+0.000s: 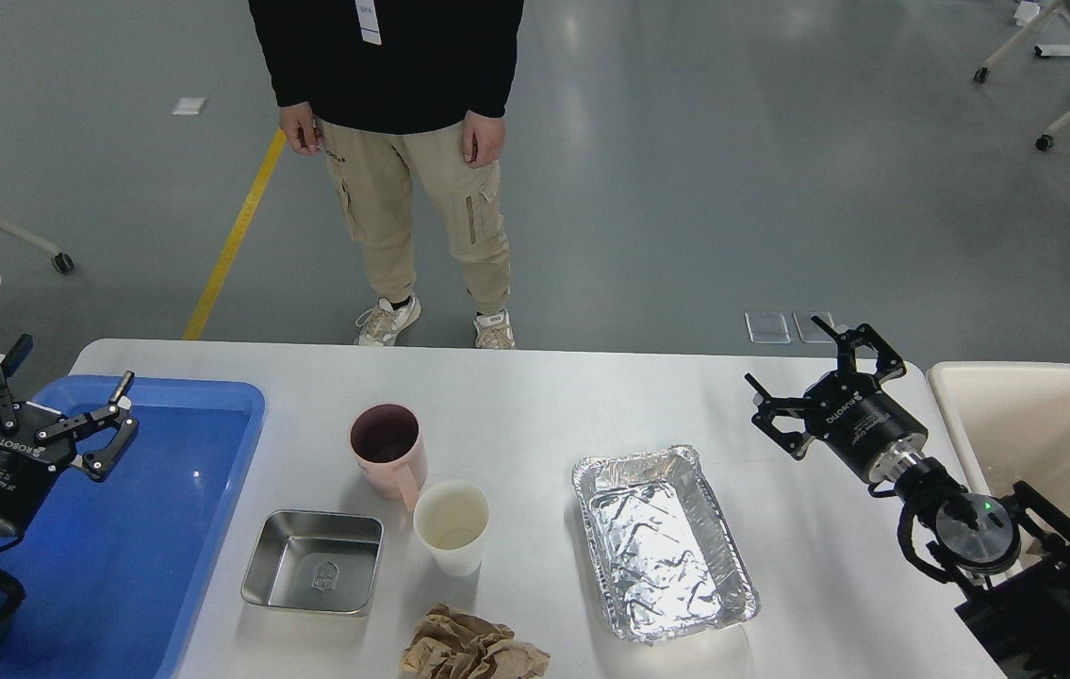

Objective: Tidy desktop

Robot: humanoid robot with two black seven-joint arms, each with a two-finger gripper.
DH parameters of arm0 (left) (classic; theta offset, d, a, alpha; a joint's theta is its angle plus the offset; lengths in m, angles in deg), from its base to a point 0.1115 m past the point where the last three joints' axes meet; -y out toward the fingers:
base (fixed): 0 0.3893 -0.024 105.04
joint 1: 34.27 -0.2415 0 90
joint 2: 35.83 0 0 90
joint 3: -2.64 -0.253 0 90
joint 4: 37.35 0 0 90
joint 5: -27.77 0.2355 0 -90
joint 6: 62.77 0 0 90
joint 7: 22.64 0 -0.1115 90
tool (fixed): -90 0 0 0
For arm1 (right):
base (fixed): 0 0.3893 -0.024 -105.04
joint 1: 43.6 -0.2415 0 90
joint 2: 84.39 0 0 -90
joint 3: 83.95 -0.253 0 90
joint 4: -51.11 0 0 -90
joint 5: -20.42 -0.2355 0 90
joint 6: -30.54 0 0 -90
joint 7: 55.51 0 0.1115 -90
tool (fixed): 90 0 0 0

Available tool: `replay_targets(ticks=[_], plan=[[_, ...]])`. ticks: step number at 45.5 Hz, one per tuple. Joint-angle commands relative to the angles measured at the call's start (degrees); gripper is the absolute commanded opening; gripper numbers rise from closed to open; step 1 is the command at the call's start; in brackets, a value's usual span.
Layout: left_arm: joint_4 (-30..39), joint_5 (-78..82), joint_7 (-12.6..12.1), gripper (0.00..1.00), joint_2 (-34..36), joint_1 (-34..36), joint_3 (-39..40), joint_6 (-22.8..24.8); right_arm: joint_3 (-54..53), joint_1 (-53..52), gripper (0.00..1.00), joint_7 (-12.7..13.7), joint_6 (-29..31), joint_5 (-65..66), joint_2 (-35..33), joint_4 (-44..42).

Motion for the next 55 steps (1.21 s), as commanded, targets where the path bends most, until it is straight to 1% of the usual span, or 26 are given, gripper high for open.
replay_targets(ticks=[1, 6, 18, 27, 35, 47, 55], plan=[[0.0, 0.3, -0.4, 0.98, 0.2, -0.2, -0.7, -0.5, 0.1, -0.1, 1.00, 0.0, 0.0, 0.0, 0.0, 0.0], [0.0, 0.5, -0.5, 0.98, 0.7, -0.3, -0.9, -0.6, 0.1, -0.1, 1.00, 0.0, 0.0, 0.0, 0.0, 0.0], [0.0, 0.5, -0.5, 0.98, 4.6, 0.1, -2.8, -1.6, 0.2, -0.4, 1.00, 0.0, -0.2, 0.0, 0.1, 0.0], [0.0, 1.3, -0.4, 0.98, 4.8, 0.3, -5.3, -2.0, 0.4, -0.6, 1.00, 0.0, -0.4, 0.0, -0.4, -0.1], [0.0, 4.1, -0.4, 0.98, 4.7, 1.4, -6.0, -3.5, 0.5, -0.6, 1.00, 0.1, -0.4, 0.0, -1.6, -0.1], [0.0, 5.1, -0.4, 0.98, 4.4, 1.9, -6.2, -3.8, 0.5, -0.2, 1.00, 0.2, -0.3, 0.0, -2.8, 0.1], [0.0, 5.9, -0.4, 0.98, 4.7, 3.2, -8.8, -3.8, 0.5, 0.3, 1.00, 0.1, -0.3, 0.0, -2.9, 0.3]])
